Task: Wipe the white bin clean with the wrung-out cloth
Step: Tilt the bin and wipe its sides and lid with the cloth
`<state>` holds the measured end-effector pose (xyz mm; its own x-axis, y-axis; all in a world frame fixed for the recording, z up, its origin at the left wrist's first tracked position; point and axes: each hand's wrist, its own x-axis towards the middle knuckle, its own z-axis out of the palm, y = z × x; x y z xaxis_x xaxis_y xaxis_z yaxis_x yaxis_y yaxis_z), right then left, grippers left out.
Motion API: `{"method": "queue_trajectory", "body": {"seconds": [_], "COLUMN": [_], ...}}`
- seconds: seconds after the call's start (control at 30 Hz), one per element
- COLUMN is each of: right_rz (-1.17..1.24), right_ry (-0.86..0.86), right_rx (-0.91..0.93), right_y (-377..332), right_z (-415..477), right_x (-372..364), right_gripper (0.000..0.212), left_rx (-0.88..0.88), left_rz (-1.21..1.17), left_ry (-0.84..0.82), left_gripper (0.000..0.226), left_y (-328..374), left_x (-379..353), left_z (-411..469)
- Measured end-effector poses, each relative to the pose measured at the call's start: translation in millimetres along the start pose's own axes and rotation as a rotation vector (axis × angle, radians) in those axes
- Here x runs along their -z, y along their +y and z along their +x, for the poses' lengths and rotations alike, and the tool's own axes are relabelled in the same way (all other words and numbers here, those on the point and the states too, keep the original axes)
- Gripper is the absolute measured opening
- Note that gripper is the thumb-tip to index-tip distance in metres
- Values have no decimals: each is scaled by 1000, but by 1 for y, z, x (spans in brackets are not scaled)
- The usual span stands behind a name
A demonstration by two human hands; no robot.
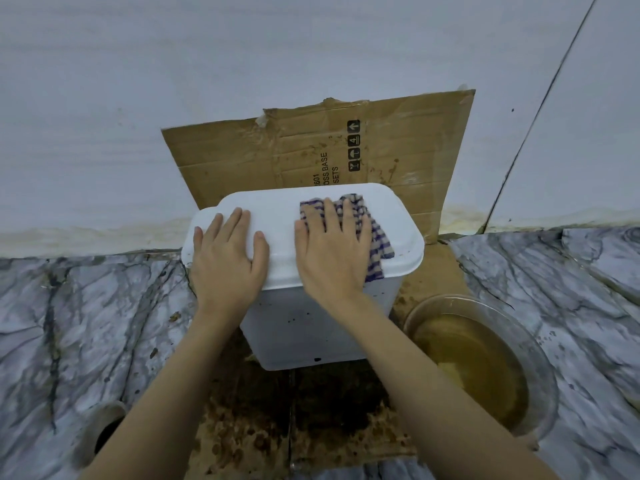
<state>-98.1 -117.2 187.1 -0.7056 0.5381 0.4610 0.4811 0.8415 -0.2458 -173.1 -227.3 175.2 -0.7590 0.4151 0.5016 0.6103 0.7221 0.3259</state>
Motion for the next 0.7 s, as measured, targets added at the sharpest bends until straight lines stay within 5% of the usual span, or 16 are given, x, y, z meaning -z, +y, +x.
{"method": "queue_trajectory", "body": {"seconds": [0.2, 0.33, 0.47, 0.7], "right_rz": [153, 623, 890, 695], "right_ry": [6, 58, 115, 129], "right_rx": [-87, -387, -460, -388], "right_y": [76, 111, 97, 89], "right_z": [5, -3, -21, -45], "right_x": [24, 21, 9, -3], "right_gripper": [48, 49, 48, 65], "left_rx": [-41, -34, -18, -32], "left_rz": [-59, -47, -33, -40], "left_ry": [-5, 21, 15, 16], "left_gripper": [64, 63, 68, 68], "left_y": [-7, -10, -9, -11], "left_x": [3, 5, 1, -1], "left_z": [2, 10, 9, 7]}}
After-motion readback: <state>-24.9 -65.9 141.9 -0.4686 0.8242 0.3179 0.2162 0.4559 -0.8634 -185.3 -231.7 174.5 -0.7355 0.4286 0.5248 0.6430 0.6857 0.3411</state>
